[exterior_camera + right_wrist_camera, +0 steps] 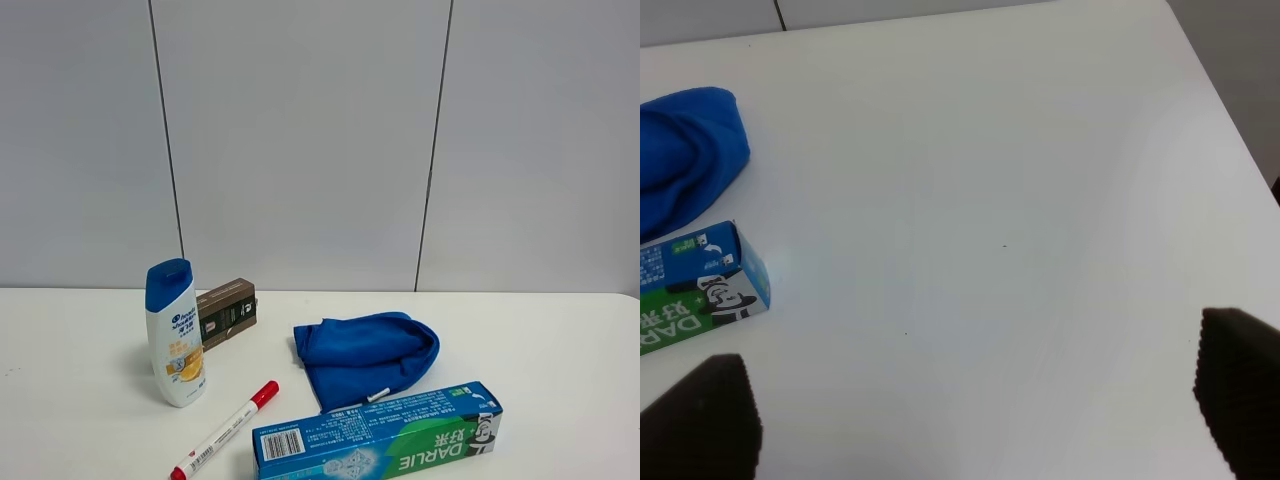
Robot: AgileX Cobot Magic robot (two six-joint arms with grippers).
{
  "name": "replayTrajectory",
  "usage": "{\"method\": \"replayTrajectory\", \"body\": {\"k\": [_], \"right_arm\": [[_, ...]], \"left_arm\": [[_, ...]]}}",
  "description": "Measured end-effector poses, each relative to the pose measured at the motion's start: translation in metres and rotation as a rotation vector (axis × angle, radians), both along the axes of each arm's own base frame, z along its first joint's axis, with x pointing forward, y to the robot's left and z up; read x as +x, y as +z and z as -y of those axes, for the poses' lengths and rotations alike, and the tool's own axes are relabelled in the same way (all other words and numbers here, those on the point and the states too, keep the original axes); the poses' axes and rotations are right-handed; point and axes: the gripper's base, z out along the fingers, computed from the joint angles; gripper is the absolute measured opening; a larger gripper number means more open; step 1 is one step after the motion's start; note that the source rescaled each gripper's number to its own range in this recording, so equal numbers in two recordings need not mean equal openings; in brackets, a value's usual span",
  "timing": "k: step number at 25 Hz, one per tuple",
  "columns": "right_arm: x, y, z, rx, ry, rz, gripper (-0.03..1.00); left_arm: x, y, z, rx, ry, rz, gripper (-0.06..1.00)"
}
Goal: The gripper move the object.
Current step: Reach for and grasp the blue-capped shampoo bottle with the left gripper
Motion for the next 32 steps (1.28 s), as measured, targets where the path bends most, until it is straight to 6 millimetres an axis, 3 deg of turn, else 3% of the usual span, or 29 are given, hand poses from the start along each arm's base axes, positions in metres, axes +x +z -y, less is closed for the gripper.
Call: {"method": "replayTrajectory", "body": {"k": [18,23,32], "right_arm": [[0.0,0.0,0.0,0.0,0.0,0.0,1.0],[0.0,0.0,0.0,0.0,0.0,0.0,1.0],[0.0,0.0,0.0,0.0,0.0,0.0,1.0]], "left_arm": [[0.091,-0.018,-0.026,0.133,0.032,-0.244,1.0],[0.102,-0.022,-0.027,0.071,0.027,-0.275,1.0],[0.101,-0.025,-0.028,0.113,0.024,-0.293,1.0]]}}
